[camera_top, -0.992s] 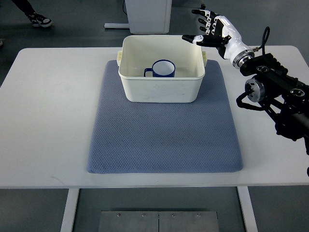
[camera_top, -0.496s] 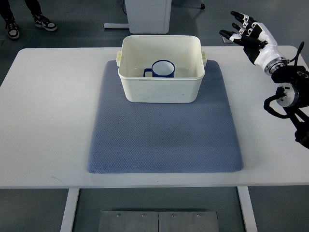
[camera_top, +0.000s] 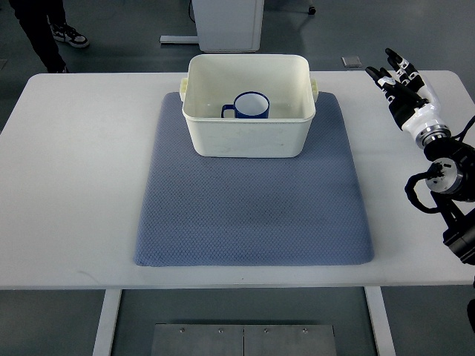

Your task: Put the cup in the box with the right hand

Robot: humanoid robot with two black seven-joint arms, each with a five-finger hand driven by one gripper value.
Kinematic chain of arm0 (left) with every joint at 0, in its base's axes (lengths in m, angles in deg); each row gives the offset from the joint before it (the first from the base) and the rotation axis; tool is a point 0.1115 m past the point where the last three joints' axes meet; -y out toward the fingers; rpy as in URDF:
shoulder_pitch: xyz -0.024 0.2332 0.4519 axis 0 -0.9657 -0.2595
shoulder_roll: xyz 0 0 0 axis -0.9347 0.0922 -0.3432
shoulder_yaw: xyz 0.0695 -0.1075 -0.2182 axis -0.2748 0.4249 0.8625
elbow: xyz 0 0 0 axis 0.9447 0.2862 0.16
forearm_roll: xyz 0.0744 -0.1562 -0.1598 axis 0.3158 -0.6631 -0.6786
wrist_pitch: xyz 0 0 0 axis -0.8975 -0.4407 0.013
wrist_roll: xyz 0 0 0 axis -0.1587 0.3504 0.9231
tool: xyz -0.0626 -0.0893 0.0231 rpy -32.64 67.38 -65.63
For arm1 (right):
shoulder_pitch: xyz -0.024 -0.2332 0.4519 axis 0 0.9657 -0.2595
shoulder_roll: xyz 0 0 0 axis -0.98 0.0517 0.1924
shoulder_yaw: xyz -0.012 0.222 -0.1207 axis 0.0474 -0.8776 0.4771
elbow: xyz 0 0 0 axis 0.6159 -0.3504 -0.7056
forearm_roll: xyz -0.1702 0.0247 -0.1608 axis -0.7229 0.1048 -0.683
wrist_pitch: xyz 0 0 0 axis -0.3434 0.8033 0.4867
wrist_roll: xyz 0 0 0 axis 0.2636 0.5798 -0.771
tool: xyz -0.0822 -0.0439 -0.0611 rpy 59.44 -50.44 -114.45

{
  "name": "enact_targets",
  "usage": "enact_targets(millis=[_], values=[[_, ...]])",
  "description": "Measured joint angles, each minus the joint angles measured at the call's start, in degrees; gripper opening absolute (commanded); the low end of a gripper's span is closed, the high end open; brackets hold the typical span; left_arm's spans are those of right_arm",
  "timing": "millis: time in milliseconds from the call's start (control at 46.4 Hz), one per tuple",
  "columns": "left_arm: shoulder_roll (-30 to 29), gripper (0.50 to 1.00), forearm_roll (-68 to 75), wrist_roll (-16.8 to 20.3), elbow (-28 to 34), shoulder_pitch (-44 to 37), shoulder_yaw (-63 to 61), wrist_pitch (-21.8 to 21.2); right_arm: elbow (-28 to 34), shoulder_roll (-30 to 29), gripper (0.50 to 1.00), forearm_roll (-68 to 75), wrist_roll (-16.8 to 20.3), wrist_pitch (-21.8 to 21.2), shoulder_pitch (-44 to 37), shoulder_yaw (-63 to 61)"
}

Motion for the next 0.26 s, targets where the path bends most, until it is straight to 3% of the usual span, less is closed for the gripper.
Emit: enact_targets(millis=[259], values=[[0.0,1.000,0.0,0.0,0.0,0.0,0.0,0.0,0.2,-3.5,1.000,0.0,-0.2,0.0,3.1,-5.5]])
